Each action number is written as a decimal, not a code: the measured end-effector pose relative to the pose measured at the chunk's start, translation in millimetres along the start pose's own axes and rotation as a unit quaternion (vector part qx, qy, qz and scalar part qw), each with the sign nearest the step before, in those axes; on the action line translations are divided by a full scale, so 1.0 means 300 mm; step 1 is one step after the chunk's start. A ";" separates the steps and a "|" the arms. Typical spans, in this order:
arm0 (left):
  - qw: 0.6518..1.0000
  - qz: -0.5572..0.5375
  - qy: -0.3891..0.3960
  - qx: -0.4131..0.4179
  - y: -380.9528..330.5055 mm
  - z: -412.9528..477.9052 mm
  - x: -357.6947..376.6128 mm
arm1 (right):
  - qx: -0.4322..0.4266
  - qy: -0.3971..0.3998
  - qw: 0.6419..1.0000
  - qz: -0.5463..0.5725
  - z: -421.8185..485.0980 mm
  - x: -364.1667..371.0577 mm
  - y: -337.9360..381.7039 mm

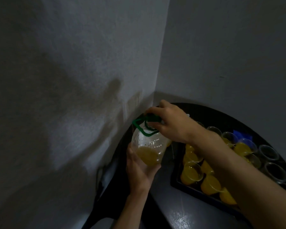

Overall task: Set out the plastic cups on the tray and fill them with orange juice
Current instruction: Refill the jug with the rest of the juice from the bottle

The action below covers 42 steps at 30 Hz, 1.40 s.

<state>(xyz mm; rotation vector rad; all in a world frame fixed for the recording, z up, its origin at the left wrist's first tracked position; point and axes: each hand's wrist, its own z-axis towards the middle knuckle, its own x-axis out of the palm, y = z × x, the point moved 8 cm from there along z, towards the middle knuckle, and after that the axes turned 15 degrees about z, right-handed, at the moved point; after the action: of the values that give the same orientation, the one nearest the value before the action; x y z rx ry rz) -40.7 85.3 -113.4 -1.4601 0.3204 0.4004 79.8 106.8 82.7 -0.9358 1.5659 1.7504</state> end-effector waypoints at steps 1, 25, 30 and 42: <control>1.000 -0.026 0.007 -0.012 0.000 -0.001 0.003 | 0.003 0.006 1.000 -0.023 -0.004 -0.006 0.001; 0.997 0.057 0.037 -0.028 0.003 0.011 0.010 | -0.028 -0.065 0.991 -0.116 0.002 -0.024 0.034; 0.998 0.060 0.019 -0.011 0.021 0.017 0.019 | -0.045 -0.099 0.994 0.027 -0.068 -0.109 0.048; 0.992 0.113 0.036 -0.049 -0.017 0.008 0.000 | 0.217 -0.263 0.903 0.261 -0.746 0.567 -0.396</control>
<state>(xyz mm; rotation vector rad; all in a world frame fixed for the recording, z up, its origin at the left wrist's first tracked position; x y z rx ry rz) -38.6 87.5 -108.7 -1.5423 0.5335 0.5523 104.3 -104.3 -136.4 0.1953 1.8013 1.6704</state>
